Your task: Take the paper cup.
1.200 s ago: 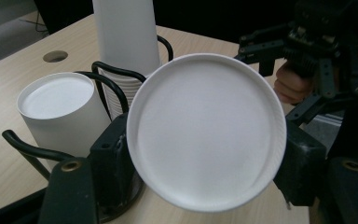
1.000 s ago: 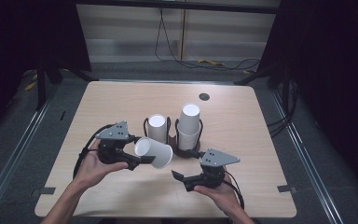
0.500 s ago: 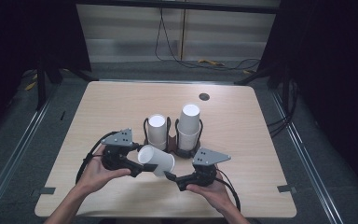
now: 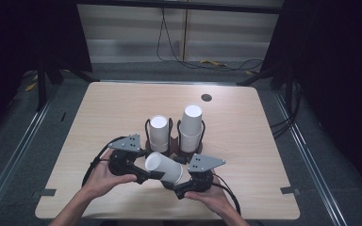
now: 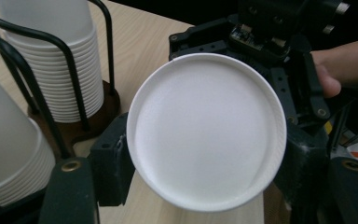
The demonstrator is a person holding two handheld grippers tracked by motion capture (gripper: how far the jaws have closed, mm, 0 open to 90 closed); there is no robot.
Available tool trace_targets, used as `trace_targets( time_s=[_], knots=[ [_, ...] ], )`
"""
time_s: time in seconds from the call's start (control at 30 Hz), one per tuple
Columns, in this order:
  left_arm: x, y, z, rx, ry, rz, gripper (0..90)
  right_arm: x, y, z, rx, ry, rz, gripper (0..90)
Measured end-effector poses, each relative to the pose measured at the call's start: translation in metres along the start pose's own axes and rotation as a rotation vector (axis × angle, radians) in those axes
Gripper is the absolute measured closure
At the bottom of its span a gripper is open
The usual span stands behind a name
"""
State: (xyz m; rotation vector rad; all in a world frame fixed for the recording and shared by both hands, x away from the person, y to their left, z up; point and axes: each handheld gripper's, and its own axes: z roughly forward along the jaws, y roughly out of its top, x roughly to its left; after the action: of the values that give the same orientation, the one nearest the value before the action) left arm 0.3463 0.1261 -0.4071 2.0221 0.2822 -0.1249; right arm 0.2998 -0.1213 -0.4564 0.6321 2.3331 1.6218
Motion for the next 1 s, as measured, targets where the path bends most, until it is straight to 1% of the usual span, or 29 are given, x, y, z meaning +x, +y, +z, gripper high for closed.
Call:
trace_targets(
  time_s=[0.03, 0.07, 0.1, 0.17, 0.2, 0.23, 0.27, 0.3, 0.33, 0.37, 0.43, 0.47, 0.57, 0.63, 0.73, 0.77, 0.8, 0.87, 0.97, 1.0],
  knots=[
    [0.0000, 0.0000, 0.0000, 0.000, 0.000, 0.000, 32.6, 0.0000, 0.0000, 0.0000, 0.000, 0.000, 0.000, 13.6],
    [0.0000, 0.0002, 0.0001, -0.002, -0.003, -0.001, 32.5, 0.0008, -0.0004, 0.0011, 0.004, -0.001, -0.004, 15.5],
    [0.0003, 0.0003, 0.0003, 0.001, -0.011, -0.006, 32.5, 0.0008, -0.0004, 0.0011, 0.004, -0.001, -0.004, 15.5],
    [0.0002, -0.0002, 0.0011, -0.002, -0.011, -0.006, 32.5, 0.0014, -0.0012, 0.0021, 0.010, 0.007, -0.007, 15.6],
    [0.0001, -0.0007, 0.0027, -0.001, -0.020, -0.016, 32.5, 0.0017, -0.0013, 0.0024, 0.010, 0.004, -0.008, 15.9],
    [0.0007, -0.0013, 0.0038, -0.001, -0.027, -0.014, 32.6, 0.0026, -0.0015, 0.0029, 0.014, -0.002, -0.020, 16.8],
    [0.0010, -0.0017, 0.0047, -0.003, -0.026, -0.015, 32.6, 0.0026, -0.0015, 0.0029, 0.014, -0.002, -0.020, 16.8],
    [0.0019, -0.0026, 0.0066, 0.000, -0.031, -0.019, 32.5, 0.0028, -0.0016, 0.0031, 0.012, 0.003, -0.024, 18.8],
    [0.0029, -0.0029, 0.0068, 0.000, -0.034, -0.022, 32.4, 0.0032, -0.0017, 0.0030, 0.017, 0.015, -0.030, 22.5],
    [0.0032, -0.0029, 0.0066, -0.001, -0.037, -0.022, 32.4, 0.0040, -0.0022, 0.0027, 0.019, 0.009, -0.042, 22.9],
    [0.0022, -0.0028, 0.0066, -0.009, -0.038, -0.022, 32.3, 0.0042, -0.0019, 0.0016, 0.018, 0.011, -0.042, 23.7],
    [0.0025, -0.0026, 0.0065, -0.002, -0.037, -0.020, 32.3, 0.0042, -0.0017, 0.0015, 0.020, 0.012, -0.043, 24.1],
    [0.0031, -0.0028, 0.0062, -0.003, -0.042, -0.023, 31.7, 0.0036, -0.0014, 0.0015, 0.025, 0.017, -0.043, 24.7],
    [0.0035, -0.0036, 0.0058, -0.014, -0.049, -0.030, 31.4, 0.0030, 0.0001, 0.0007, 0.031, 0.026, -0.040, 25.2],
    [0.0031, -0.0037, 0.0052, -0.007, -0.044, -0.016, 31.1, 0.0029, 0.0012, 0.0005, 0.038, 0.030, -0.036, 25.4],
    [0.0029, -0.0038, 0.0058, -0.003, -0.047, -0.012, 29.3, 0.0025, 0.0017, 0.0003, 0.041, 0.031, -0.031, 25.5],
    [0.0027, -0.0040, 0.0063, -0.005, -0.040, -0.010, 26.8, 0.0019, 0.0019, 0.0001, 0.044, 0.030, -0.028, 25.6],
    [0.0035, -0.0041, 0.0062, -0.005, -0.035, -0.015, 19.1, -0.0005, 0.0022, -0.0003, 0.055, 0.028, -0.018, 25.9],
    [0.0044, -0.0044, 0.0048, -0.004, -0.026, -0.014, 18.3, -0.0018, 0.0028, -0.0007, 0.060, 0.029, -0.011, 26.0],
    [0.0055, -0.0045, 0.0032, -0.010, -0.016, -0.009, 16.2, -0.0025, 0.0037, -0.0008, 0.067, 0.036, -0.007, 26.2]
  ],
)
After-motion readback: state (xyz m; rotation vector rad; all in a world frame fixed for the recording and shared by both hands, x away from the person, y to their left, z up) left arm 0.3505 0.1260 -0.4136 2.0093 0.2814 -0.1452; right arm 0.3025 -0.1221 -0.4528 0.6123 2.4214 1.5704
